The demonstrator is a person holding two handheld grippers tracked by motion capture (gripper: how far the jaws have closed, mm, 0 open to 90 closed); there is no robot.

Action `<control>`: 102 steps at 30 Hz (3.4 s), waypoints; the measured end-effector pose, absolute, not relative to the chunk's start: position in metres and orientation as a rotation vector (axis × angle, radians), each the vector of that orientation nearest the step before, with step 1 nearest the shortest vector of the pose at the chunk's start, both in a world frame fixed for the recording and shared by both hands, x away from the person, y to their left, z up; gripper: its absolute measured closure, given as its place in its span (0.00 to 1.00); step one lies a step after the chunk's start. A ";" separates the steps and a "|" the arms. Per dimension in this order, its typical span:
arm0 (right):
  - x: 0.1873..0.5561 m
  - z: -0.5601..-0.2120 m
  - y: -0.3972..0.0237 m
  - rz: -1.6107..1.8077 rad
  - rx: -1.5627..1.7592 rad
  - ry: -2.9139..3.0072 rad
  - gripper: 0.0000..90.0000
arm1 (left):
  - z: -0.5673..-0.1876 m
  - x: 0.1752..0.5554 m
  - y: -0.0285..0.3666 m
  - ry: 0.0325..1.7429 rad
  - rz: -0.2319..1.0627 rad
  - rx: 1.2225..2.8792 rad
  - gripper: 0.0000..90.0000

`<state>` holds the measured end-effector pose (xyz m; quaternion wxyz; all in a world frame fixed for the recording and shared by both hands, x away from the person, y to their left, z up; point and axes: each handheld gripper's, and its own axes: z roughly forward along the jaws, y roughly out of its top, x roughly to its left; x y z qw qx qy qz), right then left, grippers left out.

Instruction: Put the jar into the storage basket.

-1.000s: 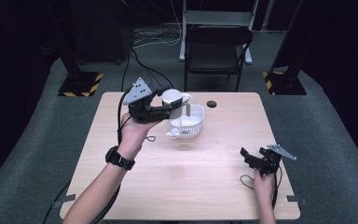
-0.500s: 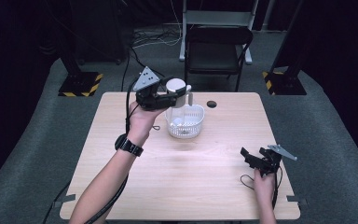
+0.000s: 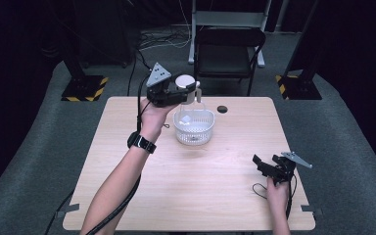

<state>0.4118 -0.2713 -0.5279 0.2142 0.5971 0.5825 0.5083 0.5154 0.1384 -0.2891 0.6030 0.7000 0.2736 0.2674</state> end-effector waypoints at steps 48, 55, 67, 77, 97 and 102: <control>0.412 -0.528 -0.272 1.422 1.659 1.618 0.01 | -0.367 0.546 0.128 0.683 0.587 1.636 0.38; 0.412 -0.528 -0.272 1.422 1.659 1.618 0.01 | -0.382 0.547 0.128 0.684 0.570 1.639 0.38; 0.412 -0.528 -0.272 1.422 1.659 1.619 0.01 | -0.402 0.547 0.129 0.703 0.565 1.642 0.38; 0.412 -0.528 -0.272 1.419 1.659 1.621 0.01 | -0.410 0.546 0.130 0.704 0.565 1.634 0.38; 0.412 -0.528 -0.272 1.417 1.659 1.622 0.01 | -0.421 0.546 0.134 0.711 0.561 1.617 0.38; 0.412 -0.528 -0.272 1.417 1.659 1.622 0.01 | -0.422 0.546 0.135 0.709 0.558 1.610 0.38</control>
